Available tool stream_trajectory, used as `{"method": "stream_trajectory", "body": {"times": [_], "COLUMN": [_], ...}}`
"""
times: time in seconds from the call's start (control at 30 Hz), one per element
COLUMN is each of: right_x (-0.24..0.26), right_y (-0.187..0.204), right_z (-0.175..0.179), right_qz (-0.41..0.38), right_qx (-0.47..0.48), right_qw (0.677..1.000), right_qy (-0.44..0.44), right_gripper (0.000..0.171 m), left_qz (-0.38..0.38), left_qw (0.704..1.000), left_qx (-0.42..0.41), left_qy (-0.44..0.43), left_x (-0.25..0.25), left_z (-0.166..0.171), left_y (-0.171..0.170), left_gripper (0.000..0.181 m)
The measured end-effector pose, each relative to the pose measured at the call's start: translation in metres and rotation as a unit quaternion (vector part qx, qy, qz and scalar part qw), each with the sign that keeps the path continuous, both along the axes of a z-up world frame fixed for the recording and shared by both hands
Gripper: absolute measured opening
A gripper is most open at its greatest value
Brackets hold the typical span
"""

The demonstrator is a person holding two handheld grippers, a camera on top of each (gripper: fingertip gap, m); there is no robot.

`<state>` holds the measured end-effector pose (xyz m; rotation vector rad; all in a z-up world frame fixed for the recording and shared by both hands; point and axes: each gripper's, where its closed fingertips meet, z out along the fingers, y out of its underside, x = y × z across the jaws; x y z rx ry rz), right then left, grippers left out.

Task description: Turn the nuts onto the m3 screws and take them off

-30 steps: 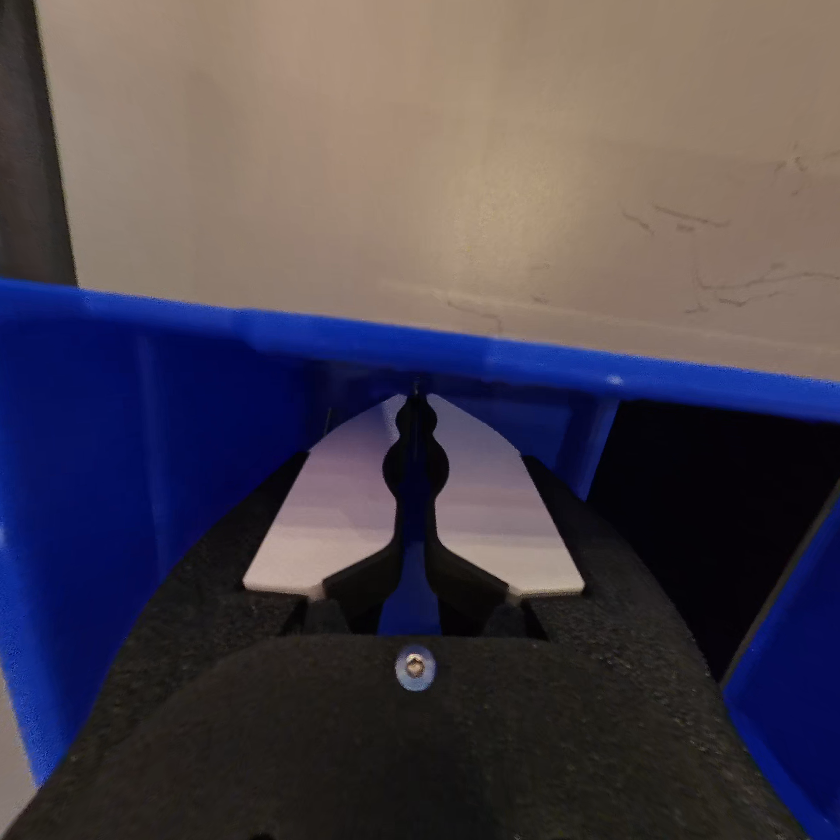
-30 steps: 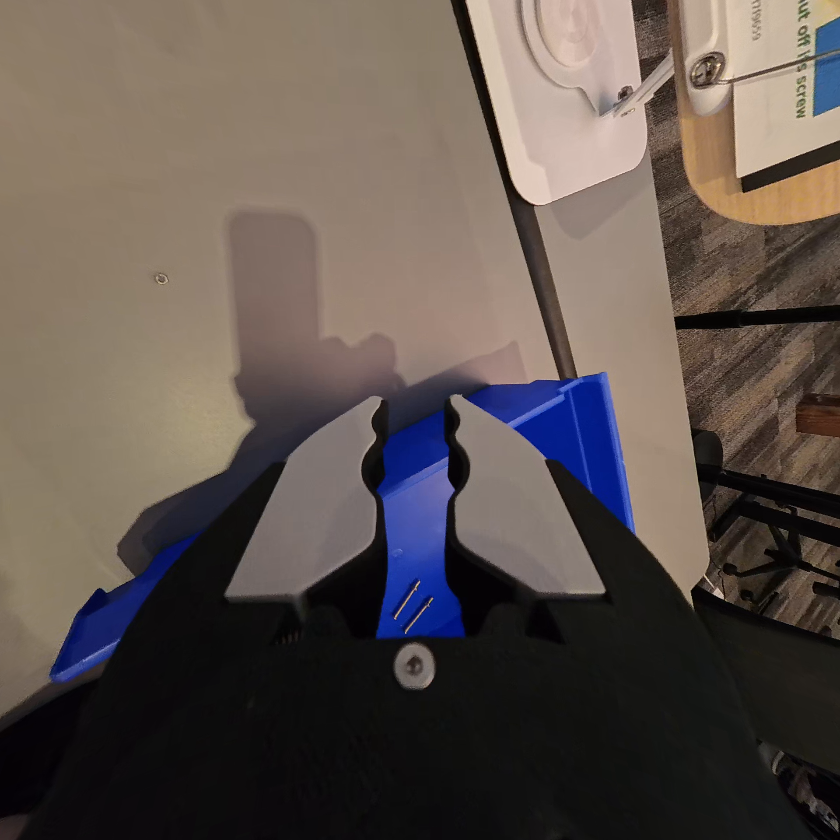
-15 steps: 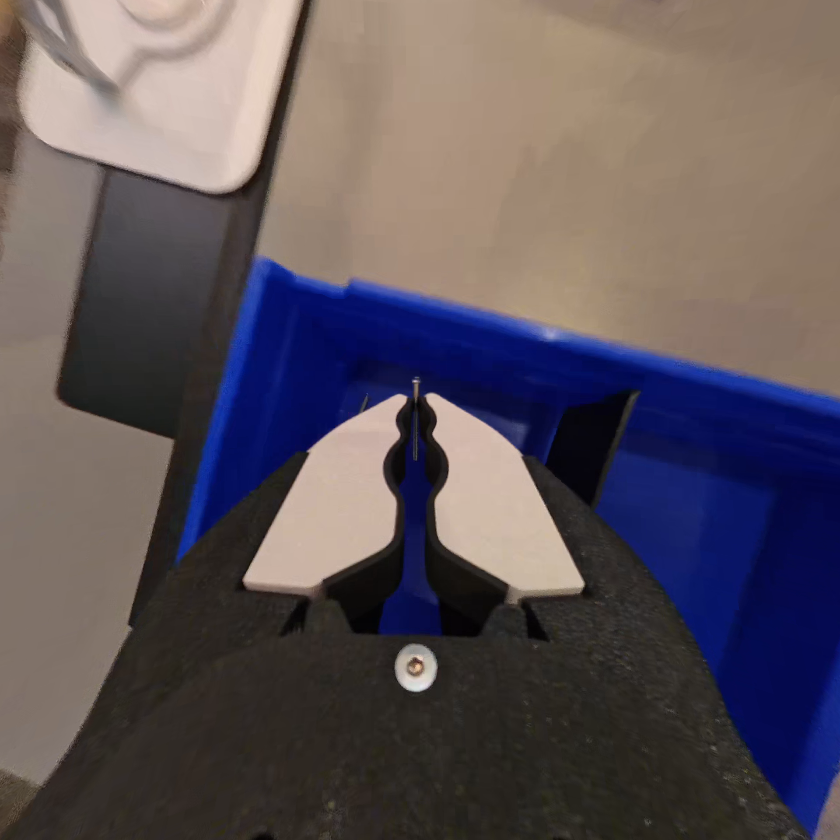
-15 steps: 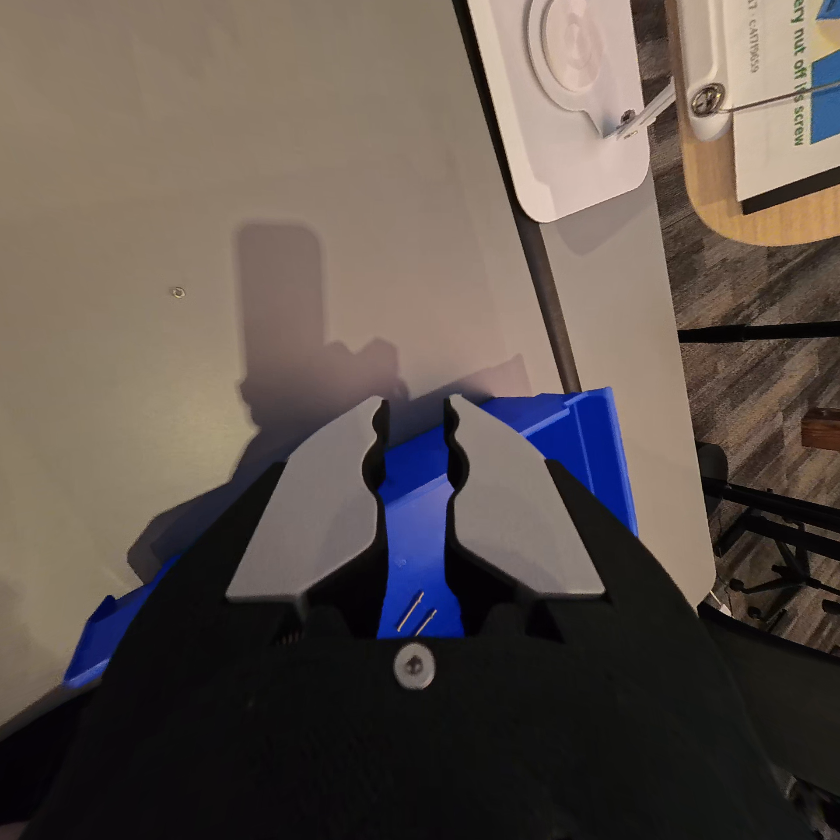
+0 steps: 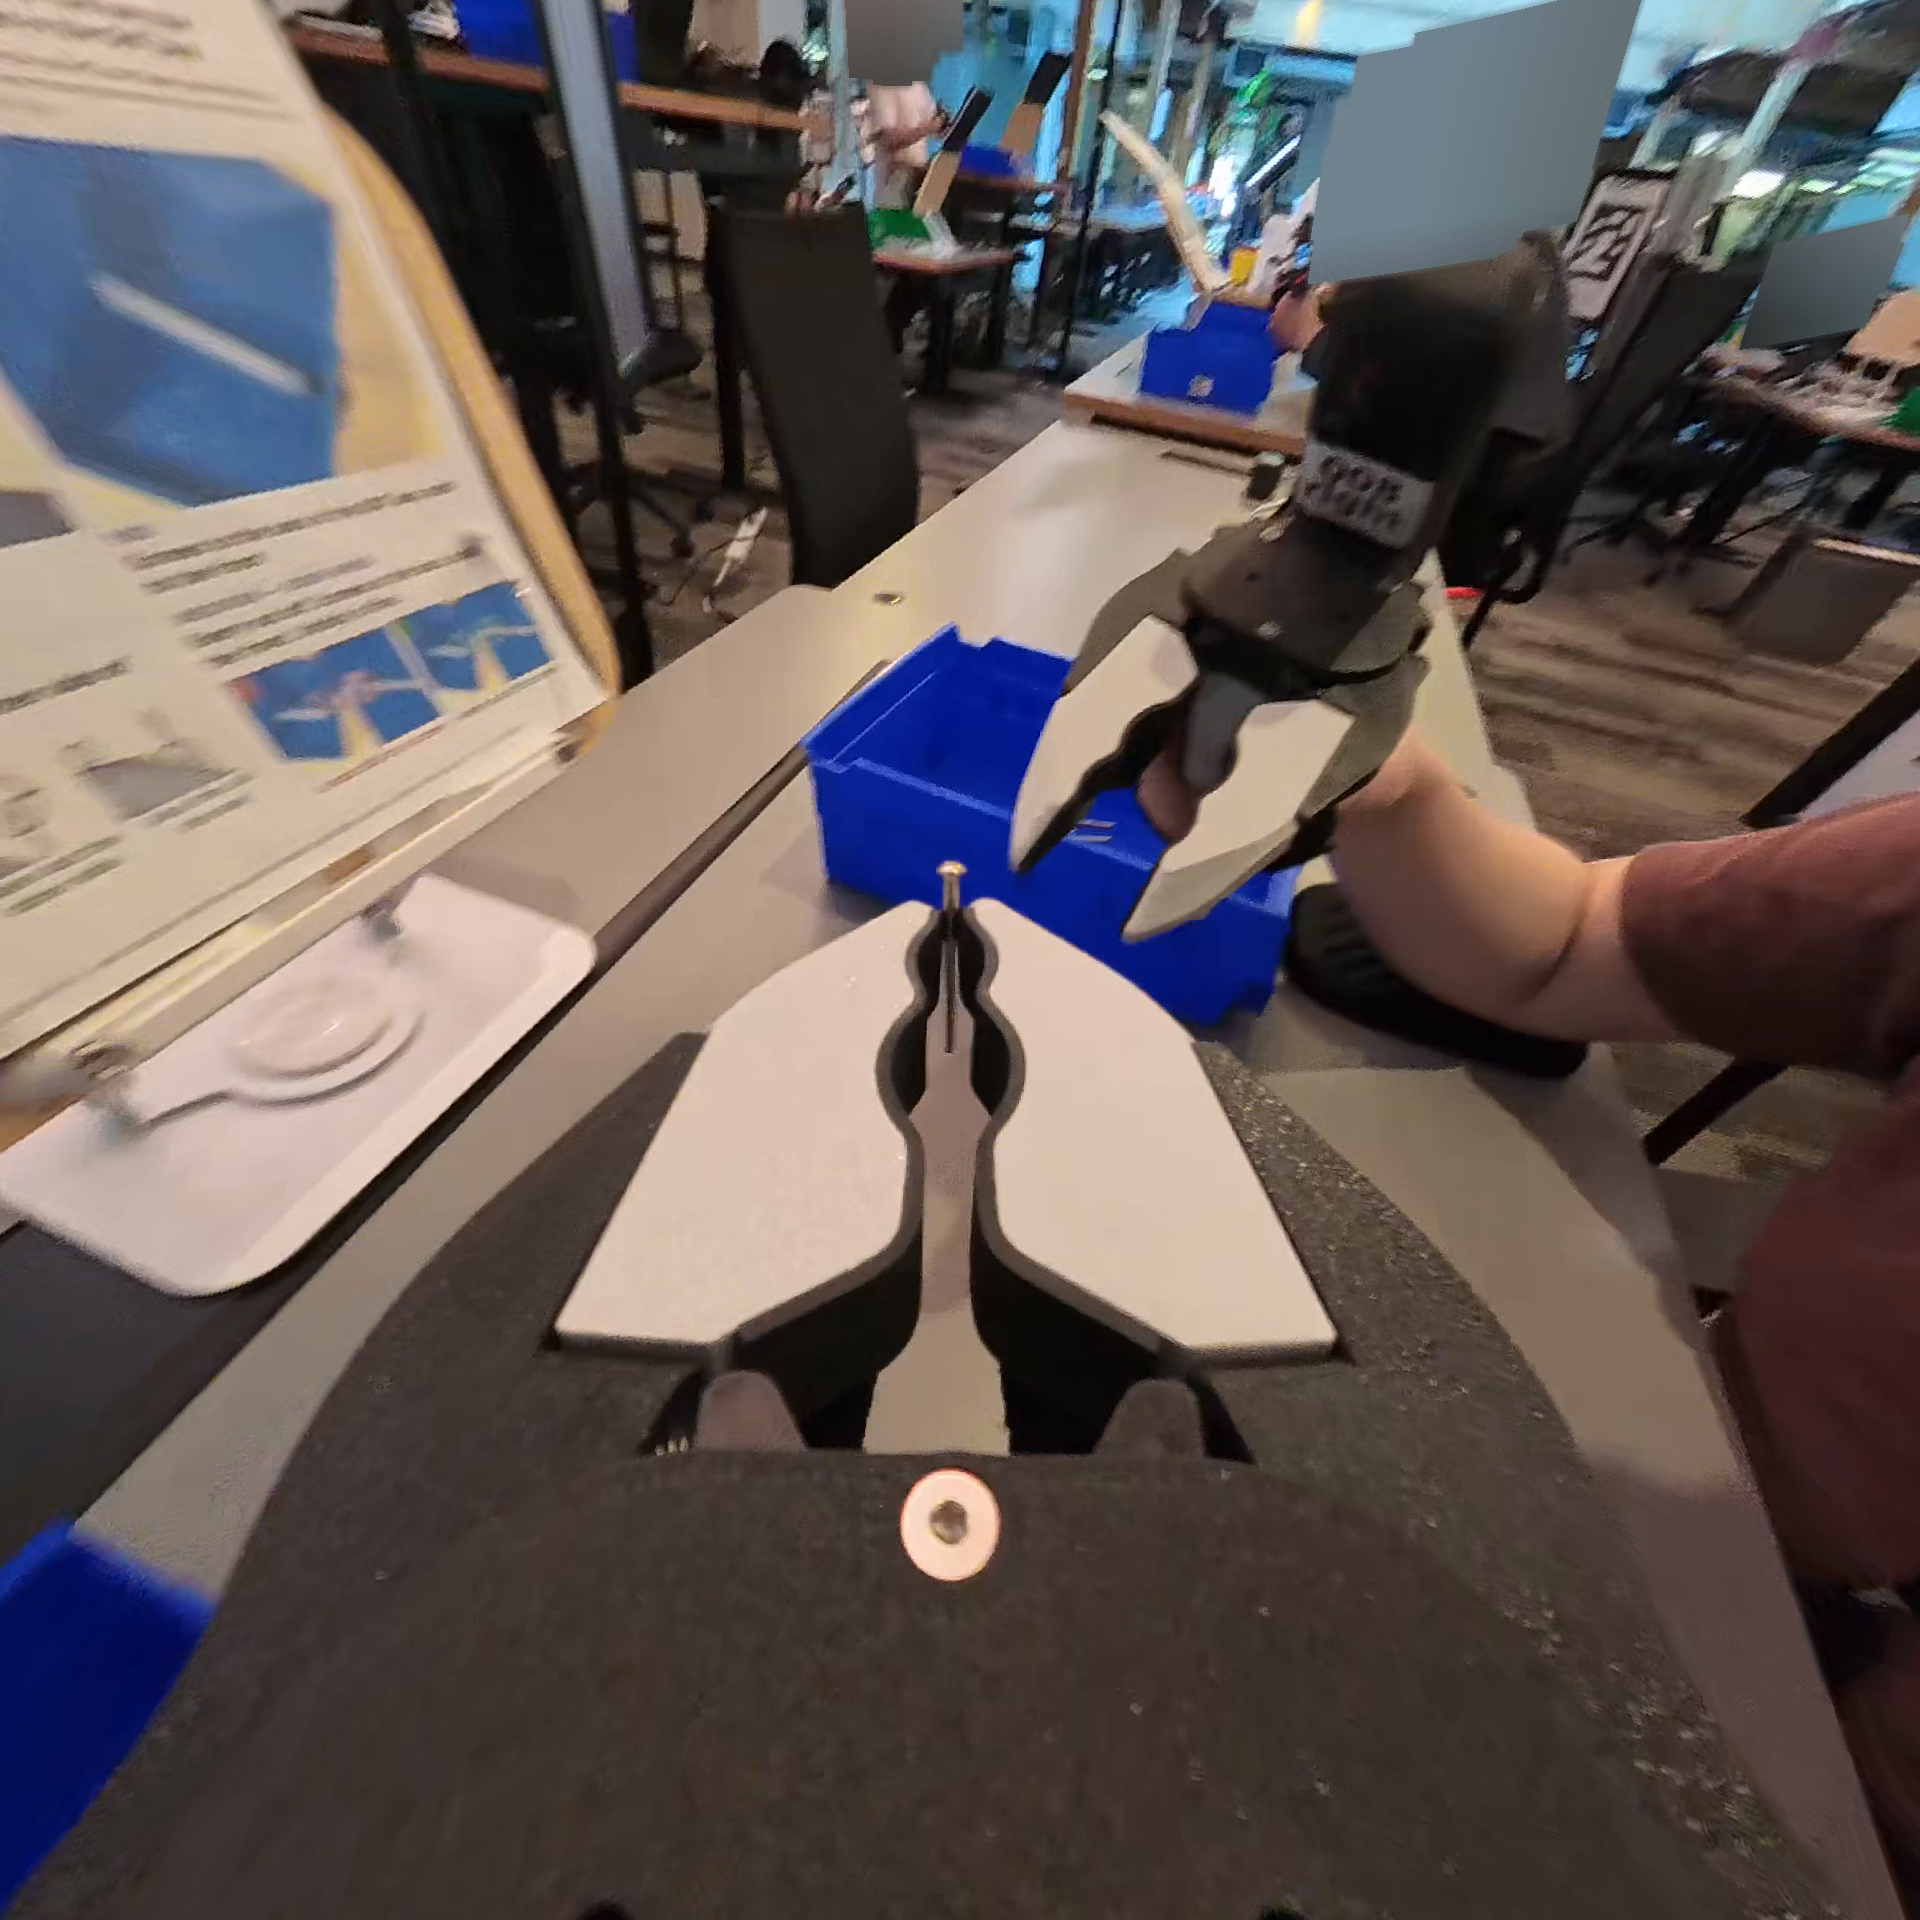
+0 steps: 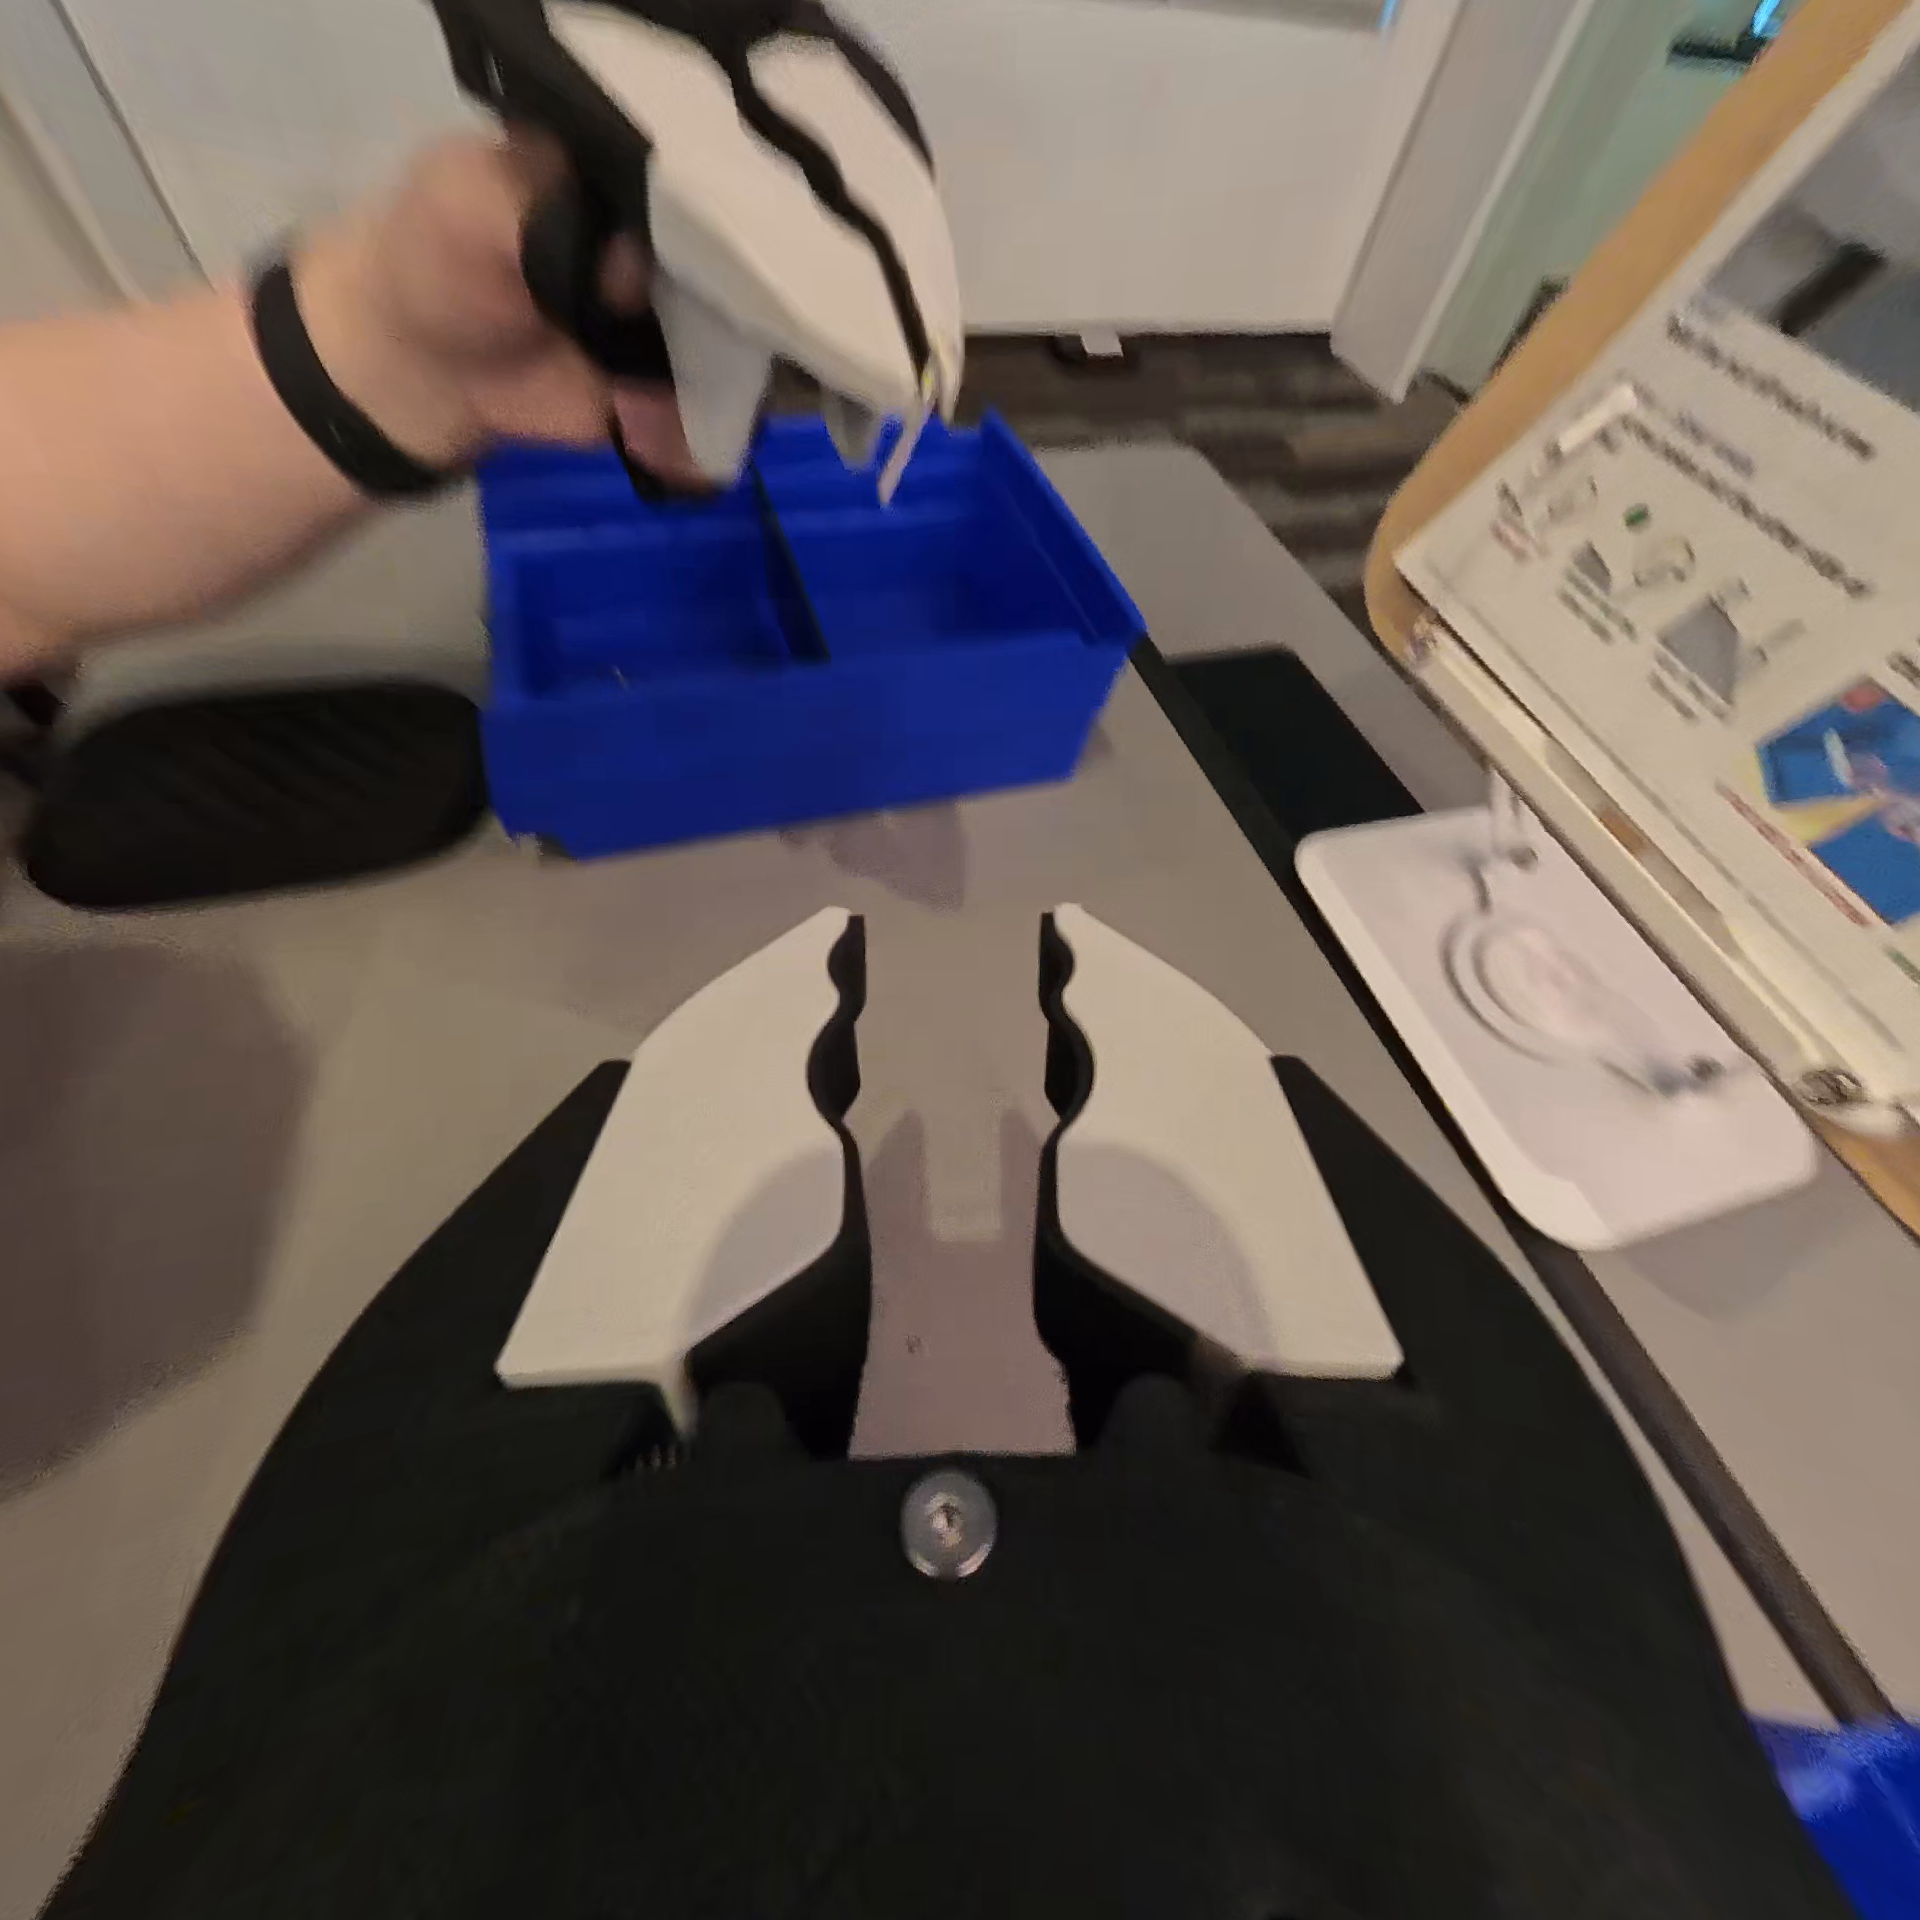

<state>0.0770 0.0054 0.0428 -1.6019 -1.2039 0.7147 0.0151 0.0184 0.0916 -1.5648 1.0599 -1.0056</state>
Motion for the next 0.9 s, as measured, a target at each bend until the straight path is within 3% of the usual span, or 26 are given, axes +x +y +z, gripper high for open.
{"method": "stream_trajectory", "body": {"times": [0.27, 0.43, 0.57, 0.63, 0.7, 0.9], "right_x": [-0.015, -0.019, -0.016, -0.016, -0.014, -0.006], "right_y": [-0.013, -0.017, -0.02, -0.02, -0.017, -0.01], "right_z": [0.029, 0.029, 0.032, 0.029, 0.025, 0.014], "right_qz": [0.019, 0.036, 0.043, 0.046, 0.038, 0.046], "right_qx": [-0.041, -0.05, -0.026, -0.022, 0.005, 0.207], "right_qw": [0.99, 0.987, 0.987, 0.99, 0.993, 0.977], "right_qy": [0.134, 0.151, 0.149, 0.135, 0.112, 0.012], "right_gripper": [0.035, 0.03, 0.003, 0.003, 0.003, 0.003], "left_qz": [-0.043, -0.06, -0.063, -0.066, -0.066, -0.053], "left_qw": [0.999, 0.997, 0.997, 0.997, 0.998, 0.995], "left_qx": [0.014, 0.038, 0.049, 0.041, 0.016, -0.076], "left_qy": [-0.001, 0.007, 0.009, 0.012, 0.008, 0.029], "left_x": [0.055, 0.069, 0.071, 0.069, 0.067, 0.058], "left_z": [-0.001, 0.0, 0.0, -0.001, -0.001, -0.008], "left_y": [-0.03, -0.037, -0.038, -0.039, -0.04, -0.042], "left_gripper": [0.002, 0.002, 0.002, 0.004, 0.025, 0.03]}}
